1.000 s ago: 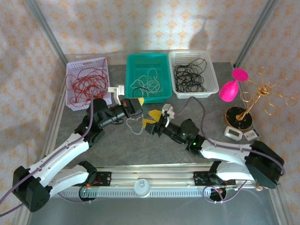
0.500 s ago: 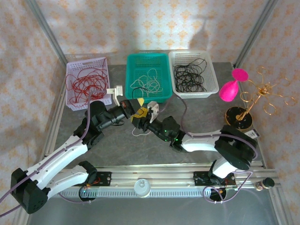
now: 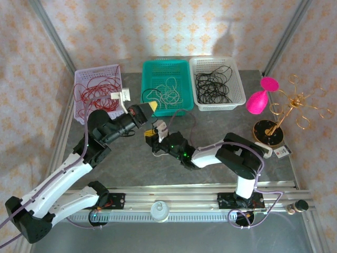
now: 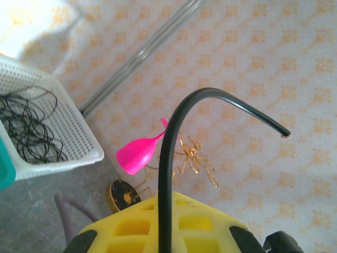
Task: Untangle the cables
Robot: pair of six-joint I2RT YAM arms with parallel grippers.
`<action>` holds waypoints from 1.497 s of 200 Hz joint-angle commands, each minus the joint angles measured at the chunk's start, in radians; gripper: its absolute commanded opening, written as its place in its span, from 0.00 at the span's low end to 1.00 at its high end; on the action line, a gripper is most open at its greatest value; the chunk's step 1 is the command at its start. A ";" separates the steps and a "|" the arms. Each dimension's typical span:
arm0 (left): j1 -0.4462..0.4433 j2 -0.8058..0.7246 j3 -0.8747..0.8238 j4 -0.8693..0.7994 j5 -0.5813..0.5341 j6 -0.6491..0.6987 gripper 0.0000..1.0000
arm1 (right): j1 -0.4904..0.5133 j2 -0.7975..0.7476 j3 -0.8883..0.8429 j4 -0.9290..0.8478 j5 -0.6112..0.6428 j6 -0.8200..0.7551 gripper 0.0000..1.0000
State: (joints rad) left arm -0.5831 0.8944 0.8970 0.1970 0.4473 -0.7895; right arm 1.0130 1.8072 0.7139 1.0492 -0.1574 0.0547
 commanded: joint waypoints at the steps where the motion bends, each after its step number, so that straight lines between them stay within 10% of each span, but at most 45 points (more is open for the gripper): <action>1: -0.009 -0.006 0.098 -0.075 -0.049 0.080 0.00 | -0.005 0.011 -0.053 0.050 0.006 0.051 0.08; 93: -0.008 0.013 0.225 -0.191 -0.275 0.279 0.00 | -0.012 0.010 -0.229 0.142 -0.022 0.205 0.00; 213: -0.008 0.071 0.365 -0.250 -0.297 0.402 0.00 | -0.010 -0.180 -0.228 -0.244 0.280 0.122 0.41; 299: -0.008 0.066 0.258 -0.246 -0.116 0.349 0.00 | -0.122 -0.735 -0.148 -0.420 -0.086 0.015 0.61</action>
State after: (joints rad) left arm -0.5892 0.9588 1.1828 -0.0570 0.2253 -0.4206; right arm 0.9333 1.1782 0.5060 0.6582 -0.0738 0.1108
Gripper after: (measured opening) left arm 0.044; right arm 0.592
